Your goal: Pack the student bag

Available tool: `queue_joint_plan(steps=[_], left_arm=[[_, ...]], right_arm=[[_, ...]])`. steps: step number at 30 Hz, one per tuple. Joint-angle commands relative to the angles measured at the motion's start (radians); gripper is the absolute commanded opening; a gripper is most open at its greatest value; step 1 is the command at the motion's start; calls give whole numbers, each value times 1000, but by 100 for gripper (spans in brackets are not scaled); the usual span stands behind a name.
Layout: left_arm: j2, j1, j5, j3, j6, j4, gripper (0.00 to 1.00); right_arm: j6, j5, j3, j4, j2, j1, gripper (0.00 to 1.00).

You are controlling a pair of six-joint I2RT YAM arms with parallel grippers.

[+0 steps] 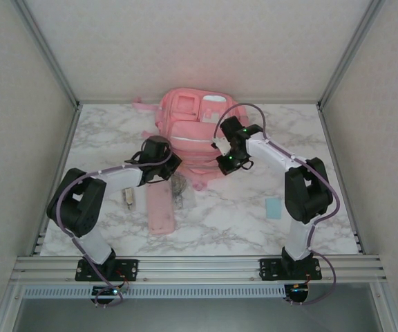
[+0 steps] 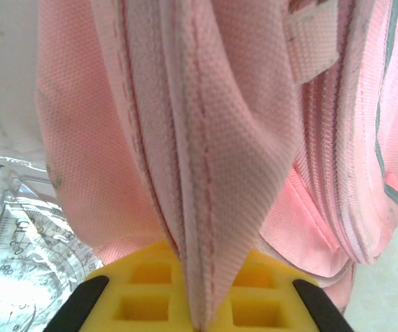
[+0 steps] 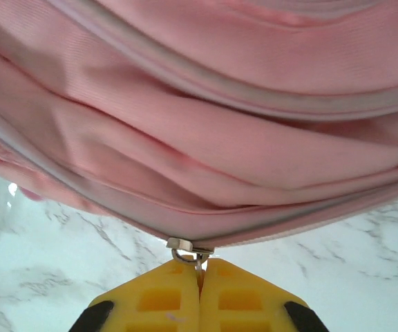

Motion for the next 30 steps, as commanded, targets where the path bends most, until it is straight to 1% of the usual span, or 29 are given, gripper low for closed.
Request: queue_joint_plan(steps=[1,6,9,11,12,15,18,21,27,30], left_arm=[[-63,71,-34,48,149,-105,0],[-87,91,16,78,220,-165,0],[-93,94,39,97,251,-197,0],[-96,94,52,111,273,-208,0],[-99,94,55,117,283,-240,0],[-113,96,63,120,305,-264,0],[-126,97,67,118,323,-285,0],[-137,99,72,115,335,-299,0],[-151,101,91,113,350,-315,0],[-154,102,95,115,356,-326,0]], right_arm=[[-149,117,-17,-73,-7,-80,0],[-324,95,20,39,62,-168,0],[-376,89,112,72,144,-245,0],[-386,105,185,83,201,-283,0],[-388,109,227,86,233,-301,0],[-364,124,359,124,334,-347,0],[-348,135,432,192,410,-363,0],[-344,175,486,246,464,-364,0],[-365,232,498,367,478,-364,0],[-354,196,556,322,486,-362,0]])
